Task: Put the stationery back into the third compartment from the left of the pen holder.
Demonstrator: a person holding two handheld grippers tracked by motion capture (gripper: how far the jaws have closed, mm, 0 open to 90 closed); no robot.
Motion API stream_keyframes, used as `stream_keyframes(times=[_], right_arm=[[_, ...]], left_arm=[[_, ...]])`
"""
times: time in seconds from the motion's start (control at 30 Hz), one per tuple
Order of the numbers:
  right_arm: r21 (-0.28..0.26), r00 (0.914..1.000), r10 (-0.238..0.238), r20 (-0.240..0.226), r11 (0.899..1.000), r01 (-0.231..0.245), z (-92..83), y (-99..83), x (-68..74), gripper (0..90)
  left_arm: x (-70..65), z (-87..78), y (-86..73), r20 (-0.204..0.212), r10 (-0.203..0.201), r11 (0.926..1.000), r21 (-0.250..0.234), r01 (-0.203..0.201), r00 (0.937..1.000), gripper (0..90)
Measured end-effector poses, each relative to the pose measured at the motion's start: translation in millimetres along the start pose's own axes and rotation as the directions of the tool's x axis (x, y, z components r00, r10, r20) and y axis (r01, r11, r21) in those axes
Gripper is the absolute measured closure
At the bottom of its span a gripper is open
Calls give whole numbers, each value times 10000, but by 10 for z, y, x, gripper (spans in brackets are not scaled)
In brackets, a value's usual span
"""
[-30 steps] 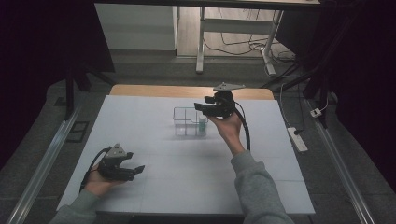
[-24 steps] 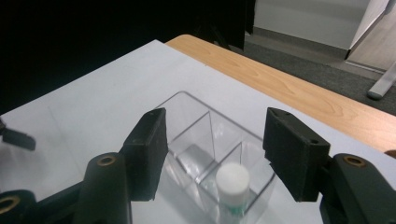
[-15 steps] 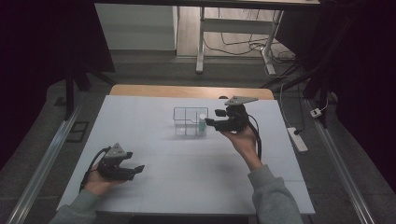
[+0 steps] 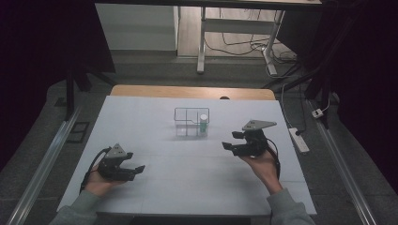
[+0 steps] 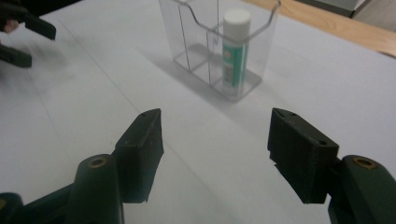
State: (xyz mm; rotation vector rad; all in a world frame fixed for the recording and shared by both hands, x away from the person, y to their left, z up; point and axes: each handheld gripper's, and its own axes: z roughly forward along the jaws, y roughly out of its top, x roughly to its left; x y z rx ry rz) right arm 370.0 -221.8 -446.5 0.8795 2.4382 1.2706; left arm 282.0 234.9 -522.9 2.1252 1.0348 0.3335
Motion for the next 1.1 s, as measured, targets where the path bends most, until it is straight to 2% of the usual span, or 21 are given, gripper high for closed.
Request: stream_keyframes(times=[0.3,0.53,0.83,1.1], right_arm=[[274,9991,258,333,9993,-268,-220,-394,-74,340],[472,9963,595,614,9969,-624,-303,-662,-176,327],[847,9955,519,796,9947,-587,-283,-759,-209,320],[800,9959,368,822,9958,-434,-298,-770,-185,314]], left_arm=[[7,3,2,-24,-6,10000,3,6,10000,245],[10,8,2,-43,-22,10000,14,22,10000,245],[10,3,1,-43,-61,10000,-35,61,10000,245],[14,6,2,-37,-63,10000,-32,63,10000,245]])
